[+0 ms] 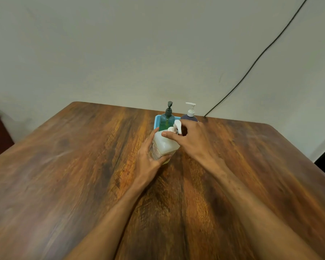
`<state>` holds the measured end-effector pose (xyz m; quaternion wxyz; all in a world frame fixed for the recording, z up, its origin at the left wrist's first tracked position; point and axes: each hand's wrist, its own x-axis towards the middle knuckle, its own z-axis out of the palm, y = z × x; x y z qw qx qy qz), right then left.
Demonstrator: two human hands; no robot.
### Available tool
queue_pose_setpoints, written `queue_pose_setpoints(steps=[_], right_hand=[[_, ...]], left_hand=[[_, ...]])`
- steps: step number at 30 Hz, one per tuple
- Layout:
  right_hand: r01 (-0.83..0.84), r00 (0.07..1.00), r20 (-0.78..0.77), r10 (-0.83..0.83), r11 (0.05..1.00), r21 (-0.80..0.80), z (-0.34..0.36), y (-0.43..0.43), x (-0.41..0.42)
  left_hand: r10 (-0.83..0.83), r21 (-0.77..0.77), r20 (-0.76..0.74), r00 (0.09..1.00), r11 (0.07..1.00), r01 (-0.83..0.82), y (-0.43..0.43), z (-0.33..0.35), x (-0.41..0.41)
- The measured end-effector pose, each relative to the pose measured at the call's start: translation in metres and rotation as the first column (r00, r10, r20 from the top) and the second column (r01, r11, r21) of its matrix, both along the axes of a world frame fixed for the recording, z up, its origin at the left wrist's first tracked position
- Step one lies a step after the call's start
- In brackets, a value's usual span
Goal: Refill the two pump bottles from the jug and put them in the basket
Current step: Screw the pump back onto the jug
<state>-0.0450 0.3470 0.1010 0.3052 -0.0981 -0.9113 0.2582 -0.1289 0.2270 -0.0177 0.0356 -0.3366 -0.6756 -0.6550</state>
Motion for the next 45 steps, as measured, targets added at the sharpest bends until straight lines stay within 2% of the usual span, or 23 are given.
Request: queue_pose_setpoints(steps=[5,11,16,20,25,29,37,45], right_hand=[[-0.116,0.993,0.020,0.120,0.986,-0.121,-0.002,0.007,-0.001],[-0.099,0.988,-0.136,0.072,0.975,-0.198,-0.010,0.003,-0.006],[-0.156,0.985,-0.117,0.127,0.942,-0.296,-0.018,0.007,-0.007],[-0.175,0.979,-0.154,0.132,0.934,-0.311,-0.022,0.013,-0.012],[-0.225,0.974,-0.058,0.218,0.917,-0.330,-0.020,0.021,-0.014],[-0.296,0.953,-0.043,0.301,0.888,-0.352,-0.016,0.027,-0.013],[-0.254,0.963,-0.169,0.208,0.910,-0.327,-0.022,0.023,-0.016],[-0.281,0.954,-0.208,0.218,0.892,-0.355,-0.029,0.019,-0.016]], left_hand=[[-0.010,-0.003,-0.011,1.000,1.000,0.010,0.000,0.001,0.000],[0.004,-0.002,0.002,1.000,1.000,-0.004,0.003,-0.003,-0.004],[0.024,-0.009,-0.001,1.000,1.000,-0.024,0.007,-0.007,-0.008],[0.019,0.013,-0.020,1.000,1.000,-0.019,0.011,-0.011,-0.009],[0.020,-0.001,-0.031,0.999,1.000,-0.020,0.011,-0.013,-0.012],[0.022,-0.002,-0.044,0.999,1.000,-0.022,0.011,-0.013,-0.013],[0.027,0.016,-0.032,0.999,1.000,-0.027,0.010,-0.010,-0.012],[0.013,0.028,-0.017,1.000,1.000,-0.013,0.011,-0.008,-0.008]])
